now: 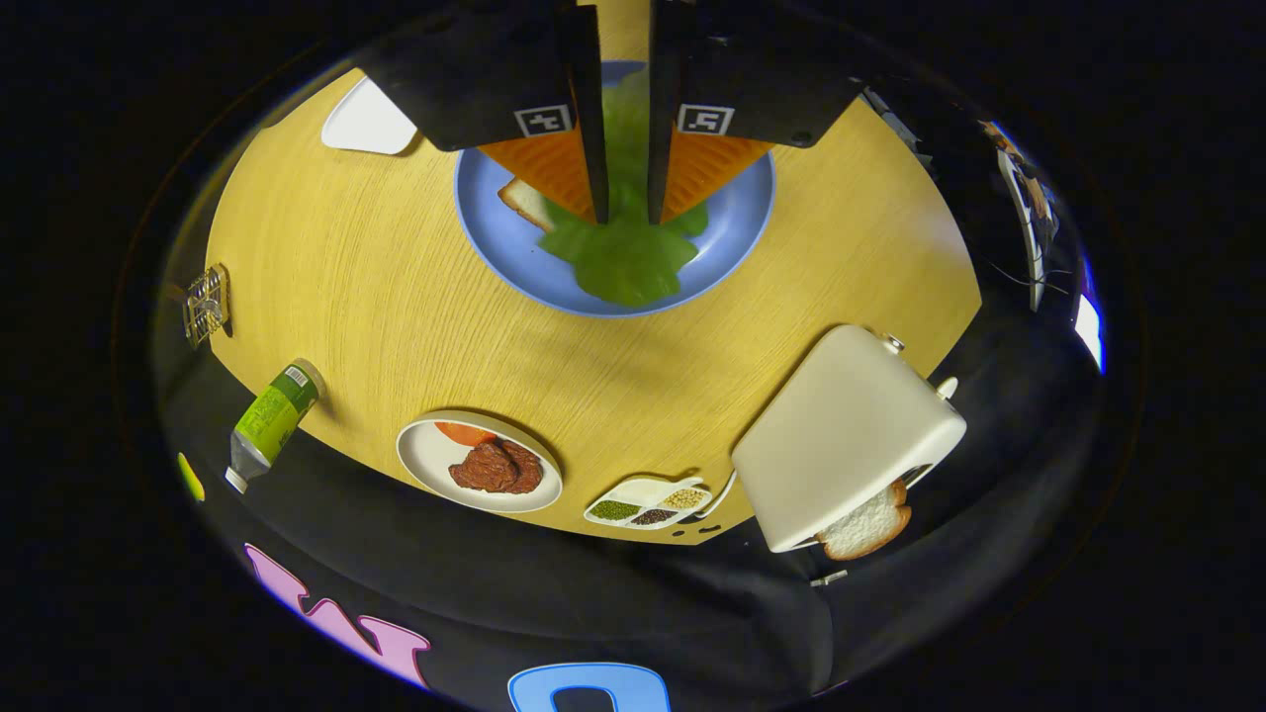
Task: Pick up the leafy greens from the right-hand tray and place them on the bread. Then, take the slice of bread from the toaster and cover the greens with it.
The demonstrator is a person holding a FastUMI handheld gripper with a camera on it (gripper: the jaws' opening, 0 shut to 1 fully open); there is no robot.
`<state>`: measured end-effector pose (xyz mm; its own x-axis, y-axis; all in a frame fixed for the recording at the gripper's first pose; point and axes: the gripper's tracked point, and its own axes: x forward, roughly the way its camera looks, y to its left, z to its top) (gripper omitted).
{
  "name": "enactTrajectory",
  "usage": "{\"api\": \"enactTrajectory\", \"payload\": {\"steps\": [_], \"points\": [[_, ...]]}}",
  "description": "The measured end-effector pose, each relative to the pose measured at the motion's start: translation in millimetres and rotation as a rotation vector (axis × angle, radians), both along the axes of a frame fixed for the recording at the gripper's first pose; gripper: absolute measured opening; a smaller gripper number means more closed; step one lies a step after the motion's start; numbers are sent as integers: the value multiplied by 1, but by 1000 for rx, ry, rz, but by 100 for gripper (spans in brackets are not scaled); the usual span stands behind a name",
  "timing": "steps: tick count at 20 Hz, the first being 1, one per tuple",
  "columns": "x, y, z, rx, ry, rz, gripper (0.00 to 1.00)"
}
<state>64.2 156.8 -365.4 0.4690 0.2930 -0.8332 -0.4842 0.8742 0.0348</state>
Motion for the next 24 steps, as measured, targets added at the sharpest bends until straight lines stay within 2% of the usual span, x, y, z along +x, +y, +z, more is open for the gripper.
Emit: {"api": "enactTrajectory", "payload": {"steps": [4,6,7,9,10,18,24], "points": [[0,-5,1,-22,-22,-15,36],[0,-6,7,-10,-40,-28,46],[0,-7,12,-5,-53,-37,65],[0,-11,26,2,-88,-61,97],[2,-10,31,16,-107,-76,100],[22,5,121,133,-275,-160,99],[37,41,176,181,-380,-130,100]]}}
